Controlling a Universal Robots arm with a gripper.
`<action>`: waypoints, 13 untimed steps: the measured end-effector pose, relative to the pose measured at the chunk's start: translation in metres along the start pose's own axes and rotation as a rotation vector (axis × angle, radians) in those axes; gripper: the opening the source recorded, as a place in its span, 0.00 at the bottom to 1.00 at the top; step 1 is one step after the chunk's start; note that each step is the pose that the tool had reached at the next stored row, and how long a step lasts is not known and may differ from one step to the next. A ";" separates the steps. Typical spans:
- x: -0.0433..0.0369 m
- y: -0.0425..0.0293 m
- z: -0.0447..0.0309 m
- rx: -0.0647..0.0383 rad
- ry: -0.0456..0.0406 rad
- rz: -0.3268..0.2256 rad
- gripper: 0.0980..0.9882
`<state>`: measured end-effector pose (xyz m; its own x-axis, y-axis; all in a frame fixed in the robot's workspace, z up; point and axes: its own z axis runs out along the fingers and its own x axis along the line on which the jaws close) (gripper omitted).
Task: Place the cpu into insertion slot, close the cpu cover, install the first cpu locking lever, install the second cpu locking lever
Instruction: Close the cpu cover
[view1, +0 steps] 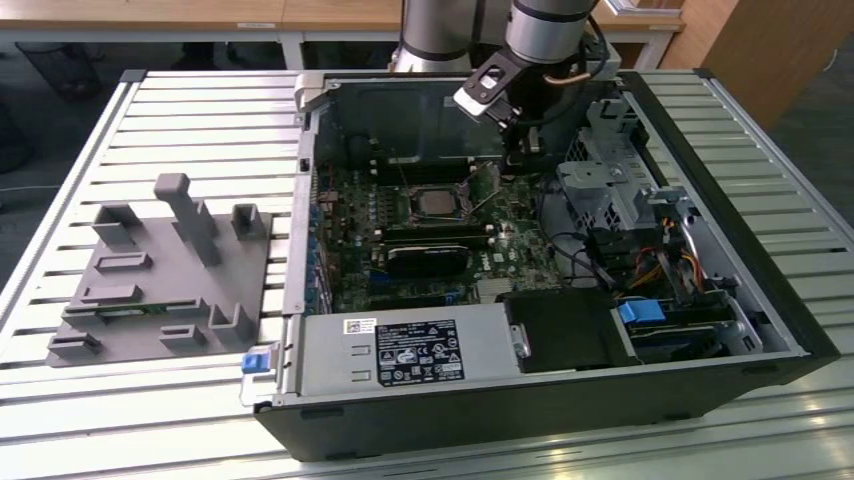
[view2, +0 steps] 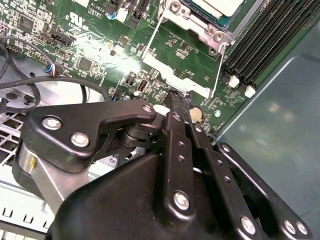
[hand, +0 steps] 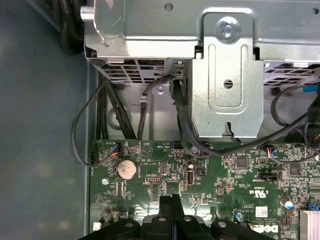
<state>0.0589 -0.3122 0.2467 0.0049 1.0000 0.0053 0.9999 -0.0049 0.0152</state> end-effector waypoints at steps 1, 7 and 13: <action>0.0000 -0.0014 0.0001 0.000 0.0001 0.000 0.01; 0.0000 -0.0131 0.0000 0.000 0.0001 0.000 0.01; 0.0000 -0.0208 -0.0001 0.000 0.0001 0.000 0.01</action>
<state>0.0380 -0.3120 0.2464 0.0048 1.0000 0.0053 0.9999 -0.0049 0.0153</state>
